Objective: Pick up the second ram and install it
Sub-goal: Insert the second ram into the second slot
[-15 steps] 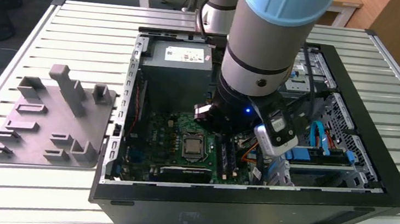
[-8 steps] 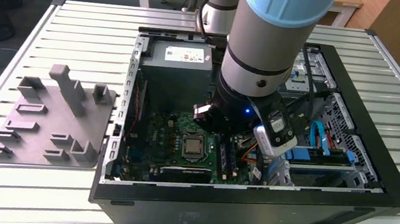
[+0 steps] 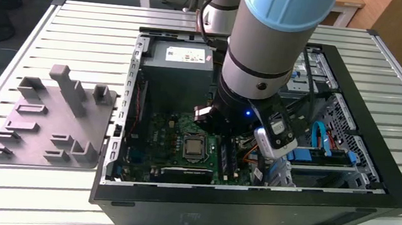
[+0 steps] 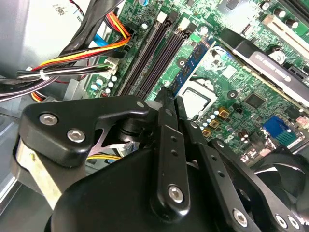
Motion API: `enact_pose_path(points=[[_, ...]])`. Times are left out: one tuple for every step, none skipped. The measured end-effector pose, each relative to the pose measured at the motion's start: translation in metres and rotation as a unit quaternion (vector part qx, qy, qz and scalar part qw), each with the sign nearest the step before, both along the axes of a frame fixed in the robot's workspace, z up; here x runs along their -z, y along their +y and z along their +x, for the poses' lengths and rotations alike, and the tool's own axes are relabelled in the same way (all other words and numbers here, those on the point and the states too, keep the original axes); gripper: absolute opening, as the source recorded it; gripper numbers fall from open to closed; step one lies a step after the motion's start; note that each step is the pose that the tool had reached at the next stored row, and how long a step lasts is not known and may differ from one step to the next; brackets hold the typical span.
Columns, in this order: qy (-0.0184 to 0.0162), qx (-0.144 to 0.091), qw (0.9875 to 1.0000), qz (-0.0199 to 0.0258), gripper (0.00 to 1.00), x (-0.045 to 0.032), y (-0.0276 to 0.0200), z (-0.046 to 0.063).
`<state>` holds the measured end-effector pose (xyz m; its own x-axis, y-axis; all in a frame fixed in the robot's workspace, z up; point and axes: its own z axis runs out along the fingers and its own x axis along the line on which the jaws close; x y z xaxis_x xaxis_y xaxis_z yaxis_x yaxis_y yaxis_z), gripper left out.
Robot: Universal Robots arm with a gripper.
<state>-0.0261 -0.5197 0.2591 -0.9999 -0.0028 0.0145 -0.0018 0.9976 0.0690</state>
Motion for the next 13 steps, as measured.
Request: enact_pose_path(points=[[0.0000, 0.000, 1.0000, -0.0001, 0.14, 0.0009, 0.0000, 0.000], [0.0000, 0.000, 1.0000, -0.0001, 0.14, 0.0019, 0.0000, 0.000], [0.0000, 0.000, 1.0000, -0.0001, 0.14, 0.0030, 0.0000, 0.000], [0.0000, 0.000, 1.0000, -0.0001, 0.14, 0.0041, 0.0000, 0.000], [0.0000, 0.000, 1.0000, -0.0001, 0.14, 0.0051, 0.0000, 0.000], [0.0000, 0.000, 1.0000, -0.0001, 0.14, 0.0061, 0.0002, 0.000], [0.0000, 0.000, 1.0000, 0.0000, 0.14, 0.0072, 0.0003, 0.000], [0.0000, 0.000, 1.0000, -0.0001, 0.14, 0.0083, 0.0004, 0.000], [0.0000, 0.000, 1.0000, -0.0001, 0.14, 0.0098, 0.0007, 0.000], [0.0000, 0.000, 1.0000, -0.0001, 0.14, 0.0115, 0.0010, 0.000], [0.0000, 0.000, 1.0000, -0.0001, 0.14, 0.0133, 0.0014, 0.000], [0.0000, 0.000, 1.0000, -0.0001, 0.14, 0.0151, 0.0017, 0.000], [0.0000, 0.000, 1.0000, 0.0000, 0.14, 0.0170, 0.0022, 0.000]])
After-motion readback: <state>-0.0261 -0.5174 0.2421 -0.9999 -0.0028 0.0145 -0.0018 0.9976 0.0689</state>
